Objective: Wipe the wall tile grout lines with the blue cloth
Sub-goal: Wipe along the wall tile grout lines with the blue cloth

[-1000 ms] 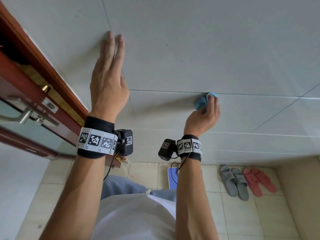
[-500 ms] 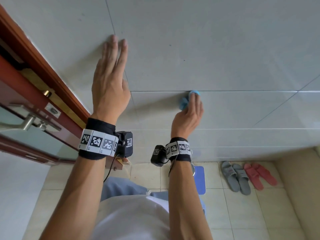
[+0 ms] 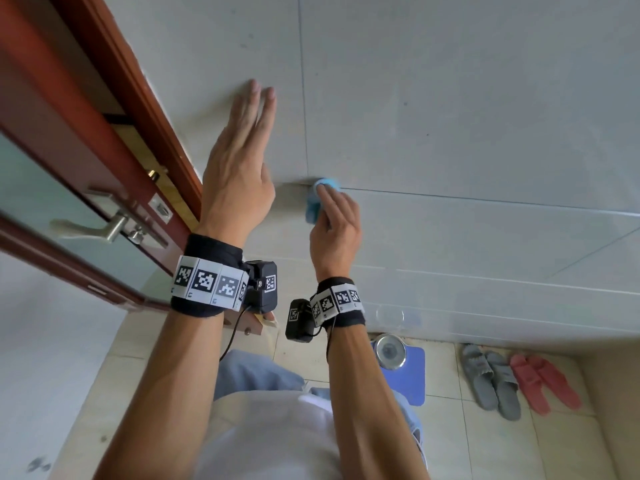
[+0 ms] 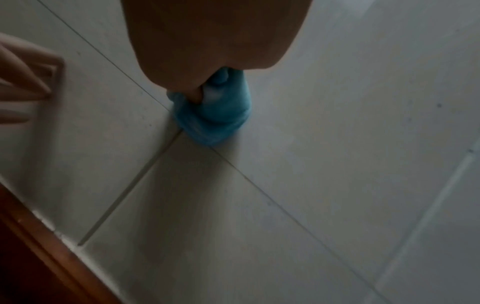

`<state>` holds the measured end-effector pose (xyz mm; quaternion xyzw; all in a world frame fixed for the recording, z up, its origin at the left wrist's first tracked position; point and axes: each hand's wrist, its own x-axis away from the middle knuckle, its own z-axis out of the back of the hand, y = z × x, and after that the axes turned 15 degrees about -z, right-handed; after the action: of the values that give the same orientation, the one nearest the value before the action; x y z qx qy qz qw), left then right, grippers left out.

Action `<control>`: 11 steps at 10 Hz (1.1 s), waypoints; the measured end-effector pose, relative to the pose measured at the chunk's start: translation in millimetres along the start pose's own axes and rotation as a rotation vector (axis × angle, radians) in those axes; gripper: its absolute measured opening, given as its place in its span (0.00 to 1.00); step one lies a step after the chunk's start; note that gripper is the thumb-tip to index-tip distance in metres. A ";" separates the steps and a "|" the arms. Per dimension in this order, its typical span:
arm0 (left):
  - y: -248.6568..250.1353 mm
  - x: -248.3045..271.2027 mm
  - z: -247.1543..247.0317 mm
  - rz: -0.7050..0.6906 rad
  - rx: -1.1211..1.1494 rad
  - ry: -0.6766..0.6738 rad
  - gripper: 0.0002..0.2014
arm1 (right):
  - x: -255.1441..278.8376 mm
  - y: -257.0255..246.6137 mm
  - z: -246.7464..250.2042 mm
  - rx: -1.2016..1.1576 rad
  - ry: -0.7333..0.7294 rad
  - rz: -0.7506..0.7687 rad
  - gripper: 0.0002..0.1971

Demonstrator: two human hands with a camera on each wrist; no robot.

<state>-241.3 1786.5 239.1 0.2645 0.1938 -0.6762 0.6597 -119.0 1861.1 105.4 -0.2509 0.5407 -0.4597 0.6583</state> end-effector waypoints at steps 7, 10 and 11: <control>-48.9 17.3 16.2 0.042 0.064 0.085 0.45 | -72.4 -109.5 7.1 -0.099 0.404 0.216 0.11; -64.3 -30.4 71.6 0.062 0.107 0.309 0.42 | -183.3 -246.7 35.4 -0.150 0.500 0.435 0.15; -70.5 -37.5 79.4 0.059 0.124 0.317 0.42 | -147.4 -225.4 6.5 -0.034 0.326 0.512 0.15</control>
<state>-319.9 1771.4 318.3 0.4135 0.2454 -0.6172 0.6228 -186.9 1887.4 364.8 -0.0403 0.6926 -0.3037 0.6531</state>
